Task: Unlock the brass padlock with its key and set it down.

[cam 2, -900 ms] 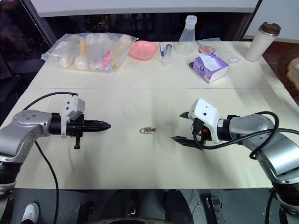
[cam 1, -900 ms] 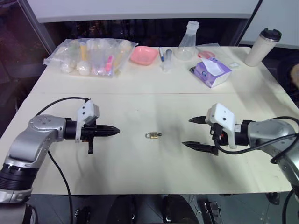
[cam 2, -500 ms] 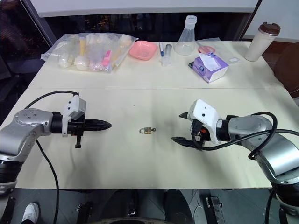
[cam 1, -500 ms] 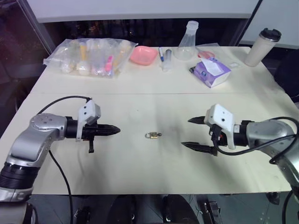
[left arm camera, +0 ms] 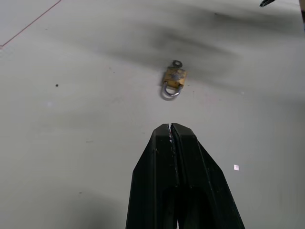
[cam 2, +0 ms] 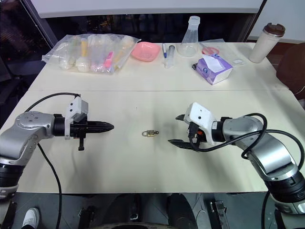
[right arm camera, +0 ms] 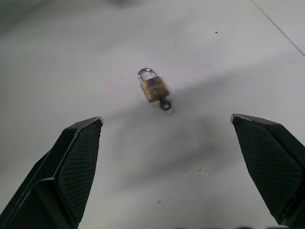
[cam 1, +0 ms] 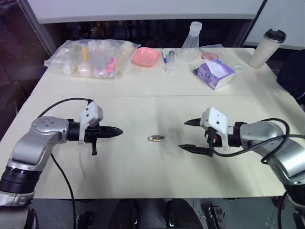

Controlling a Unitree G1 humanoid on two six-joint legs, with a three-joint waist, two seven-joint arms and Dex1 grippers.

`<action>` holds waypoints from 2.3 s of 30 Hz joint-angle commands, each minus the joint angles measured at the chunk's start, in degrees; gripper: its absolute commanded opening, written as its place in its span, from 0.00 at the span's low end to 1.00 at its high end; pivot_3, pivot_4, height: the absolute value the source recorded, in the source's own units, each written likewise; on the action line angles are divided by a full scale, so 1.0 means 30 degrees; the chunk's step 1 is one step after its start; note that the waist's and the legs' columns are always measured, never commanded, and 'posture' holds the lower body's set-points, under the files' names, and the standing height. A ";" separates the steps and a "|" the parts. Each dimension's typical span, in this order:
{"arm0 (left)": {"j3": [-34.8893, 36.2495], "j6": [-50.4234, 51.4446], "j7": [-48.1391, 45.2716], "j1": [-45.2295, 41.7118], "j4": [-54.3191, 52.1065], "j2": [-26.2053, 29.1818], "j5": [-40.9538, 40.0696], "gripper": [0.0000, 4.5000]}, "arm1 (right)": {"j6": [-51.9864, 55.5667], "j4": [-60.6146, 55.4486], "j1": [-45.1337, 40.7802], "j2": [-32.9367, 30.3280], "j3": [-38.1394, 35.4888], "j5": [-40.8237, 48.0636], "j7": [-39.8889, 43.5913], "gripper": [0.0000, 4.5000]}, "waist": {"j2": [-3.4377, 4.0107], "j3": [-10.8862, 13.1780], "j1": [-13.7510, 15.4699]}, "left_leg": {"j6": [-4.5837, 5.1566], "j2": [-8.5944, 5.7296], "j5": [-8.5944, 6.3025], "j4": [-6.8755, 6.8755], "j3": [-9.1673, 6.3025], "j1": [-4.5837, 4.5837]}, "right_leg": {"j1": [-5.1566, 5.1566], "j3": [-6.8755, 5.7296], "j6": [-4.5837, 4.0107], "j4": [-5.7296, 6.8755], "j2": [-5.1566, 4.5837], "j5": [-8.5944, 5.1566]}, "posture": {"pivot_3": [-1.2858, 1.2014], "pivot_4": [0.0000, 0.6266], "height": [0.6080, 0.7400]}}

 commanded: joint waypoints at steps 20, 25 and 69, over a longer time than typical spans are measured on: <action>0.0724 -0.0319 0.1733 0.0937 -0.1590 -0.0277 0.0374 0.00 | -0.7759 1.3039 -0.5647 0.7257 0.6541 -0.6534 0.3027 0.99 | -0.0009 0.0002 -0.0023 | 0.0035 0.0038 -0.0025 0.0260 0.0006 -0.0006 | -0.0016 0.0007 0.0000 0.0255 0.0035 0.0000 | 0.52 0.24 0.81; 0.0783 -0.0359 0.1841 0.1105 -0.1700 -0.0204 0.0381 0.00 | -0.9048 1.4203 -0.5591 0.7506 0.6537 -0.7521 0.3273 0.99 | -0.0009 0.0002 -0.0073 | 0.0022 0.0044 -0.0017 0.0271 0.0011 0.0039 | 0.0007 0.0011 -0.0001 0.0299 0.0042 0.0000 | 0.52 0.24 0.81; -0.6698 -1.1329 -0.0987 -0.6293 1.1273 -0.8097 0.7132 0.99 | 0.1409 -0.2071 0.0531 0.1731 -0.1773 -0.2777 0.0295 1.00 | -0.0011 0.0009 0.0423 | 0.0036 0.0004 -0.0024 0.0293 0.0012 0.0034 | 0.0041 0.0016 0.0000 0.0267 0.0027 -0.0001 | 0.52 0.24 0.81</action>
